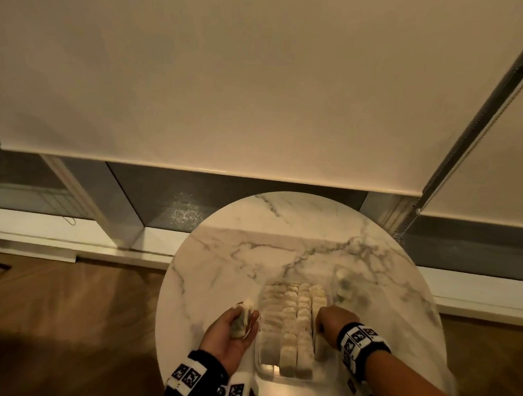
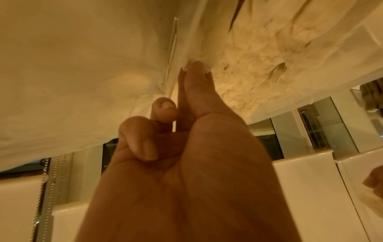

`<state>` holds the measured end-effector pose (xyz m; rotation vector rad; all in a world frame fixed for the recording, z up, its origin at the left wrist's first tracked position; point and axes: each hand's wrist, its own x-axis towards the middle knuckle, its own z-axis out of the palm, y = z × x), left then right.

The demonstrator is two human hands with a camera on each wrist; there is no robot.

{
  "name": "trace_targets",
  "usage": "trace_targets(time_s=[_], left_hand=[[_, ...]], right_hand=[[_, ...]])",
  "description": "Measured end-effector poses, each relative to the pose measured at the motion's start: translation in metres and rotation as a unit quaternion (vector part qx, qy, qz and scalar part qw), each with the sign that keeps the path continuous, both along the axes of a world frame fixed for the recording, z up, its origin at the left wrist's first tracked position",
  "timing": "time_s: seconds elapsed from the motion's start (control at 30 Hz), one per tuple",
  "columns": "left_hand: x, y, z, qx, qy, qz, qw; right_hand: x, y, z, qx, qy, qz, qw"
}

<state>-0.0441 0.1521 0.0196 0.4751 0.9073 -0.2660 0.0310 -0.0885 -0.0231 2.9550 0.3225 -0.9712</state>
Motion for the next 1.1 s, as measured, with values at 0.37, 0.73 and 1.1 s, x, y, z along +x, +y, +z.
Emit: trace_targets(time_s=[0.37, 0.73, 1.1], left_hand=[[-0.006, -0.012, 0.001, 0.058, 0.016, -0.04, 0.997], [0.005, -0.052, 0.013, 0.021, -0.021, -0.137, 0.99], [0.012, -0.071, 0.023, 0.032, -0.081, -0.238, 0.967]], right_hand=[[-0.002, -0.011, 0.0, 0.033, -0.049, 0.005, 0.998], [-0.048, -0.005, 0.055, 0.512, 0.014, -0.273, 0.814], [-0.061, -0.004, 0.06, 0.586, -0.041, -0.335, 0.737]])
